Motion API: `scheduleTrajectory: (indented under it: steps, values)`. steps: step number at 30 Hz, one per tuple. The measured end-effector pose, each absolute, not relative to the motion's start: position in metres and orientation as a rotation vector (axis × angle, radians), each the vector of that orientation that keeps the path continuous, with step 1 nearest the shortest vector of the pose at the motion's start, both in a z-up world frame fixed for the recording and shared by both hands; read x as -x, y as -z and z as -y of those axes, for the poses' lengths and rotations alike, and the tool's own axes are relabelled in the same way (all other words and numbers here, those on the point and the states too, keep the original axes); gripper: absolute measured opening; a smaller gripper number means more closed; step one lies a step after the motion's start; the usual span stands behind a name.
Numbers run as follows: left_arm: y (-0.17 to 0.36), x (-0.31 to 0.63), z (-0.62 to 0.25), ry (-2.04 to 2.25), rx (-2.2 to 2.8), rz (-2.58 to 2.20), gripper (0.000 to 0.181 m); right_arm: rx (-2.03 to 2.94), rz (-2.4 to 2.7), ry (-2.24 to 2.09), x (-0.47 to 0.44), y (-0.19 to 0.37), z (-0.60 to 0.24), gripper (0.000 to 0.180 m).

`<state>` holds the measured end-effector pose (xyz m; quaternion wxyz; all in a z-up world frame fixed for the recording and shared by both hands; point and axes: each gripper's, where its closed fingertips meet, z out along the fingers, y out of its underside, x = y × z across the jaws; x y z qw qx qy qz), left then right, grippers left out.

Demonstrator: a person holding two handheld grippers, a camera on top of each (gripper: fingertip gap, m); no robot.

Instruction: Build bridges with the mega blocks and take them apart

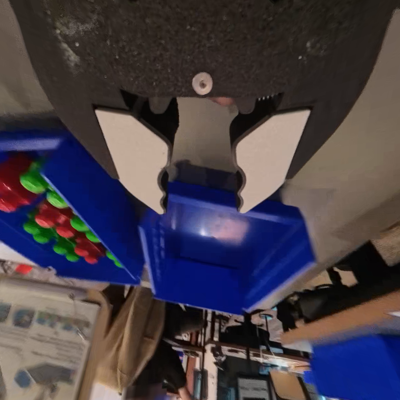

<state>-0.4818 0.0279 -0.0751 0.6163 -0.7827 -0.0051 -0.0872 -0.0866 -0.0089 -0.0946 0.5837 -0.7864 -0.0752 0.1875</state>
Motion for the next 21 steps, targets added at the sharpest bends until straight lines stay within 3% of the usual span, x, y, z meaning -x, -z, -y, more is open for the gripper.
scheduleTrajectory:
  steps: [2, 5, 9, 12, 13, 14, 21]
  values:
    - [0.065, 0.515, -0.045, 0.297, 1.833, 0.034, 0.073, 1.823, 0.169, -0.458, 0.085, 0.092, 0.016, 0.054]
    - [0.064, 0.563, -0.087, 0.243, 1.876, 0.088, 0.073, 1.814, 0.188, -0.503, 0.092, 0.095, 0.021, 0.05]
    - [0.101, 0.596, -0.134, 0.097, 2.066, 0.055, 0.071, 1.848, 0.235, -0.59, 0.114, 0.107, 0.025, 0.047]
    - [0.12, 0.604, -0.143, 0.04, 2.12, 0.019, 0.048, 1.864, 0.292, -0.628, 0.14, 0.11, 0.031, 0.043]
    - [0.122, 0.601, -0.143, 0.054, 2.111, 0.0, 0.023, 1.863, 0.314, -0.626, 0.15, 0.11, 0.032, 0.042]
    - [0.123, 0.596, -0.144, 0.09, 2.095, -0.019, 0.009, 1.864, 0.344, -0.629, 0.163, 0.11, 0.035, 0.041]
    - [0.121, 0.566, -0.097, 0.127, 2.059, 0.04, 0.002, 1.842, 0.677, -0.71, 0.286, 0.108, 0.052, 0.04]
